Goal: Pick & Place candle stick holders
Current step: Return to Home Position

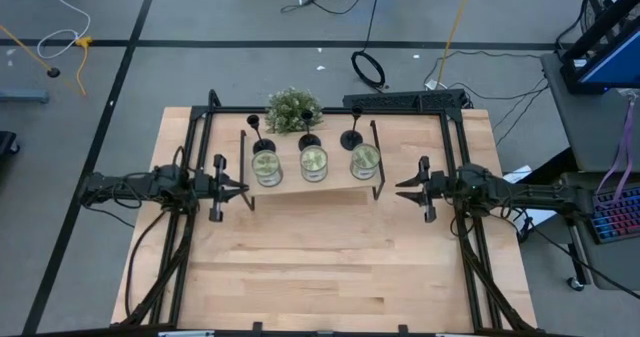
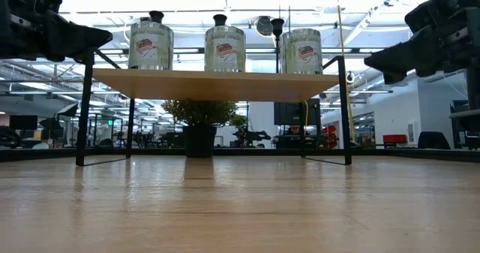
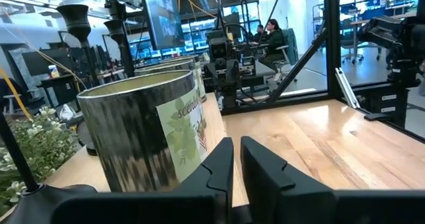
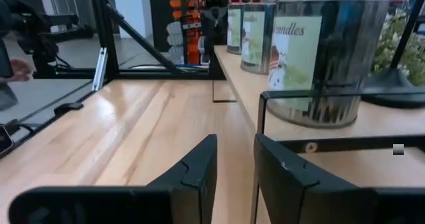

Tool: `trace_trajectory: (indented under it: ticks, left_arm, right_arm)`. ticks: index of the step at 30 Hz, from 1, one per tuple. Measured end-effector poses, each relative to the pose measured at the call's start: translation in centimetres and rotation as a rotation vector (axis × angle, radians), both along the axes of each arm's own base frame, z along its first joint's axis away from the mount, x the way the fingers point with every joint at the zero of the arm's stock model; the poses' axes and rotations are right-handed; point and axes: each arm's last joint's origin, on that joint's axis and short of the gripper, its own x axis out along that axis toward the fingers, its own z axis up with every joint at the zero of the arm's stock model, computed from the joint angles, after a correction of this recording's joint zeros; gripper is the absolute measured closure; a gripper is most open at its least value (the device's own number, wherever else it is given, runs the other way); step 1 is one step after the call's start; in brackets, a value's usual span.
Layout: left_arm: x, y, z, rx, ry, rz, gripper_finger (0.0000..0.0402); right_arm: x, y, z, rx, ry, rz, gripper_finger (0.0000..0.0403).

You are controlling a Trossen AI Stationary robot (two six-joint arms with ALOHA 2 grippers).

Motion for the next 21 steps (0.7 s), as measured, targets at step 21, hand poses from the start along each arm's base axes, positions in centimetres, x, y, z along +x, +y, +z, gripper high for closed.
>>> trace_trajectory:
  ticks: [21]
  left_arm:
    - [-0.07,-0.01,0.59,0.001,-0.06,-0.003,0.0357]
  right_arm:
    - [-0.02,0.0,-0.52,-0.007,0.052,-0.001,0.0312]
